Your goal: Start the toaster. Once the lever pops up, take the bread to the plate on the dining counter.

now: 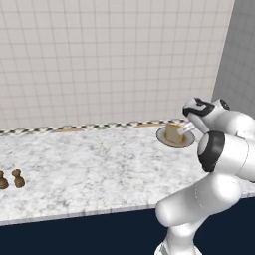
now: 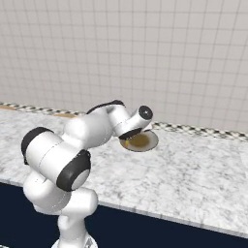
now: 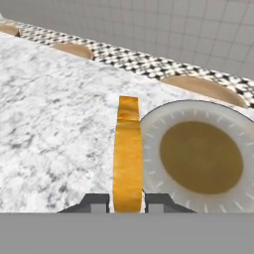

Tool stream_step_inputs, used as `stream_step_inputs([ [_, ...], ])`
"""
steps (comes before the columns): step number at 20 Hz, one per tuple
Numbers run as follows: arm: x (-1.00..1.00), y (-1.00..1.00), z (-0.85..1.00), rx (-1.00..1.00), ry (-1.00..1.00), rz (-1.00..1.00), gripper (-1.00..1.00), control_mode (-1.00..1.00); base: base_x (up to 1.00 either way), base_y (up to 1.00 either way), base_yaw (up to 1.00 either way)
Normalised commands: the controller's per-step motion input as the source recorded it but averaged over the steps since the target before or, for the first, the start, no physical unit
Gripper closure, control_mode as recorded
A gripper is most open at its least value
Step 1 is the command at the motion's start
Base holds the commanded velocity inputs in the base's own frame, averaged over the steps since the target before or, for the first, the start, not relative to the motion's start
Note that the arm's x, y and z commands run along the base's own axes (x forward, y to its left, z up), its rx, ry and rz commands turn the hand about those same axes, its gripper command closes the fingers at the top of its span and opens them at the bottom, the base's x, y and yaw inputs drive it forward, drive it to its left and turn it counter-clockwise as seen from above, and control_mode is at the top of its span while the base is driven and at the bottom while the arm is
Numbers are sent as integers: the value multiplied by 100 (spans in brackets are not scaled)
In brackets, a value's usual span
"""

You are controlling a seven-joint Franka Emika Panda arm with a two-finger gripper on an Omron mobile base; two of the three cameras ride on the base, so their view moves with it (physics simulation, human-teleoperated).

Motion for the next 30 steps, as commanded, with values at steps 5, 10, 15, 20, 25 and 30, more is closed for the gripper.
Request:
stream_step_inputs([
  [5, 33, 0, -23, 2, 0, 0, 100, -100, 0, 0, 0],
  [10, 6, 0, -28, 4, 0, 0, 100, -100, 0, 0, 0],
  [15, 18, -3, -10, 0, 0, 0, 100, -100, 0, 0, 0],
  [20, 40, -6, 0, 0, 0, 0, 100, -100, 0, 0, 0],
  [25, 9, -2, -4, 0, 0, 0, 100, -100, 0, 0, 0],
  [30, 0, -3, -19, 2, 0, 0, 100, -100, 0, 0, 0],
])
